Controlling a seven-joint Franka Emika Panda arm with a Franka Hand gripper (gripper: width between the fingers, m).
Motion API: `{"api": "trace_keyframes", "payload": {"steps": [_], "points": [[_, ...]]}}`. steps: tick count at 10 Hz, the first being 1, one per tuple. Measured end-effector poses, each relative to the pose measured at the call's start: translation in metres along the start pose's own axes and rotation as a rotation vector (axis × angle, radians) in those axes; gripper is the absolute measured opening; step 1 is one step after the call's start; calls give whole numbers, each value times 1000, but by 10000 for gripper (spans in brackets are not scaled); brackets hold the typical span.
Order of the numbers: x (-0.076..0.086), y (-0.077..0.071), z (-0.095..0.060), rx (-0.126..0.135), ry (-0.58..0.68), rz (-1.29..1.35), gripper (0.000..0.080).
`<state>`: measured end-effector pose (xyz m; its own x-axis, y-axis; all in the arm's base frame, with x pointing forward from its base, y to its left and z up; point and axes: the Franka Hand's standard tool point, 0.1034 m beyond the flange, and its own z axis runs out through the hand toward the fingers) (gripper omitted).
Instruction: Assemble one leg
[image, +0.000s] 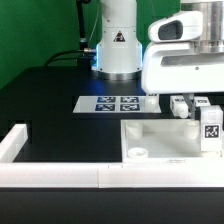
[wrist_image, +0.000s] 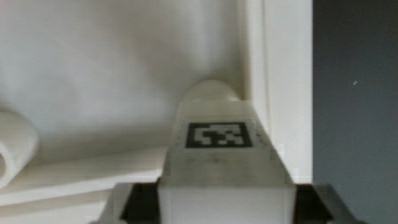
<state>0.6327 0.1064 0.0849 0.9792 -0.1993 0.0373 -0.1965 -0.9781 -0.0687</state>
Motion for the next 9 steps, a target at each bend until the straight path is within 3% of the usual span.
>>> {"api": "trace_keyframes", "payload": {"steps": [3,4,6,9], "points": [[-1,-1,1,5,-1,297,285],[0,-1,1,14,-2,420,285],[3,-1,2,64,12,786,285],[2,-4,2,72,1,1081,285]]}}
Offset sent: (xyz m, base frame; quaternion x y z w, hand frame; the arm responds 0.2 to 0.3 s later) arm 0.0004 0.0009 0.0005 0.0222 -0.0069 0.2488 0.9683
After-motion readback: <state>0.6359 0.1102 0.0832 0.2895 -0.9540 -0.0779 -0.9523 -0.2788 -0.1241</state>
